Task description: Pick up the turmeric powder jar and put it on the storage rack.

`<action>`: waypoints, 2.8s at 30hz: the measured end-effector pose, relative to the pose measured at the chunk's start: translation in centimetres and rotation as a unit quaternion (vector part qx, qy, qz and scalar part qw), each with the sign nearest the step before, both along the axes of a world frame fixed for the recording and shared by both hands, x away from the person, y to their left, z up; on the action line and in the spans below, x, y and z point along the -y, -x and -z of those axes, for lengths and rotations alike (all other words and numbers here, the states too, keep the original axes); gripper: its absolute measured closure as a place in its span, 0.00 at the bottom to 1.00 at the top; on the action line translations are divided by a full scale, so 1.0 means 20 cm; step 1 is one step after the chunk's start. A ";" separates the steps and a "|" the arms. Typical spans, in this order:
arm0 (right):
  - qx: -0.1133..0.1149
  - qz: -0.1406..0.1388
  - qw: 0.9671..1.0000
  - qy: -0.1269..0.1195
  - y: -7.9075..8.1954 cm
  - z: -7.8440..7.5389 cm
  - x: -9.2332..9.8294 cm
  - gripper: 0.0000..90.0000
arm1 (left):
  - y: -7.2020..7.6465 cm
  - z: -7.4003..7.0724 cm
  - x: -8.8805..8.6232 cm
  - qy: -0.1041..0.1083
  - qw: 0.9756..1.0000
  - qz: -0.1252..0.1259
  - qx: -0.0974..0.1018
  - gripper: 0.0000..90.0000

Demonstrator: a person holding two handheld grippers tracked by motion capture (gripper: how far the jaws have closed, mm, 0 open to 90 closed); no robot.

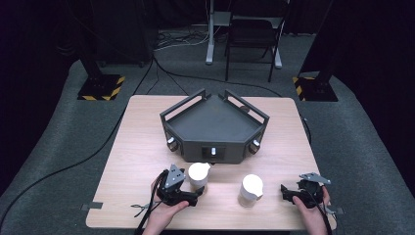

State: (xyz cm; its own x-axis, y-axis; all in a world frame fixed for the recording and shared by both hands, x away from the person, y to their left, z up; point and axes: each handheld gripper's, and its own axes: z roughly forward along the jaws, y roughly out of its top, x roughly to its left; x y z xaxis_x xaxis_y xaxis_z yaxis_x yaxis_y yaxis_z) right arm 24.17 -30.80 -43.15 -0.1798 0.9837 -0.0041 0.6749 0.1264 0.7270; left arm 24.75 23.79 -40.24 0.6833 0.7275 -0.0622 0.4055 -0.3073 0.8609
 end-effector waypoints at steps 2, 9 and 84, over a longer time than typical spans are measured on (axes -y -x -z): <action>0.000 0.000 1.000 0.000 0.00 0.00 0.00 0.00 | -0.01 0.00 0.01 -0.001 1.000 0.002 -0.001 0.07; 0.000 0.000 1.000 0.000 0.00 0.00 0.00 0.00 | -0.04 0.02 0.03 -0.001 1.000 0.001 -0.005 0.08; 0.000 0.000 1.000 0.000 0.00 0.00 0.00 0.00 | -0.08 -0.10 0.11 0.017 0.998 -0.030 0.047 0.34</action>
